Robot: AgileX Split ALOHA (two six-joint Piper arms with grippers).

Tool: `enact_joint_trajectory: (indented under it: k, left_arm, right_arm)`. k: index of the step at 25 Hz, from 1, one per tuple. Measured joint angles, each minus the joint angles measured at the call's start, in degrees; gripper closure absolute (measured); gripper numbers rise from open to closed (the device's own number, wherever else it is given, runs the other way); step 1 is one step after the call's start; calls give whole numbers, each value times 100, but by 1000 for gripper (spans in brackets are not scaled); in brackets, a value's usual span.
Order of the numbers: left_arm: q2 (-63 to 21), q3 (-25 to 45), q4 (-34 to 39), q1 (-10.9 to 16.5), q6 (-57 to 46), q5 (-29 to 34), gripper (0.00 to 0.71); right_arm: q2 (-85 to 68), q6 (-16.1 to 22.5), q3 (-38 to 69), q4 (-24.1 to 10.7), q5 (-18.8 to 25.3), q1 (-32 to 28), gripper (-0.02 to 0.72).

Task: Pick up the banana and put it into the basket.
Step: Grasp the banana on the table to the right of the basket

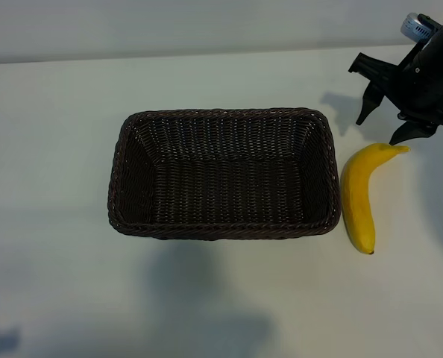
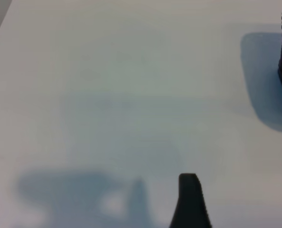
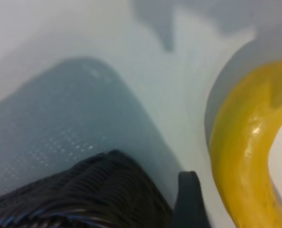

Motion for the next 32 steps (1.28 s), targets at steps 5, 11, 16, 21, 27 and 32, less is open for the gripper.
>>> enact_joint_trajectory:
  k: [5,11,16,21,27,32]
  left_arm:
    - [0,0,0,0,0,0,162]
    - [0,0,0,0,6,0,162]
    - [0,0,0,0,6,0,162]
    - [0,0,0,0,12,0,162]
    - [0,0,0,0,18,0,162]
    - [0,0,0,0,18,0,162]
  right_arm:
    - [0,10,0,6,-6,0,164]
    - [349,10,0,176,-19,0,164]
    - [608,17,0,164,-84,0,164]
    - [771,118,0,160,-84,0,164]
    - [1089,76,0,200,-99,0,164]
    - [1202,52,-4,200,-214,0,164]
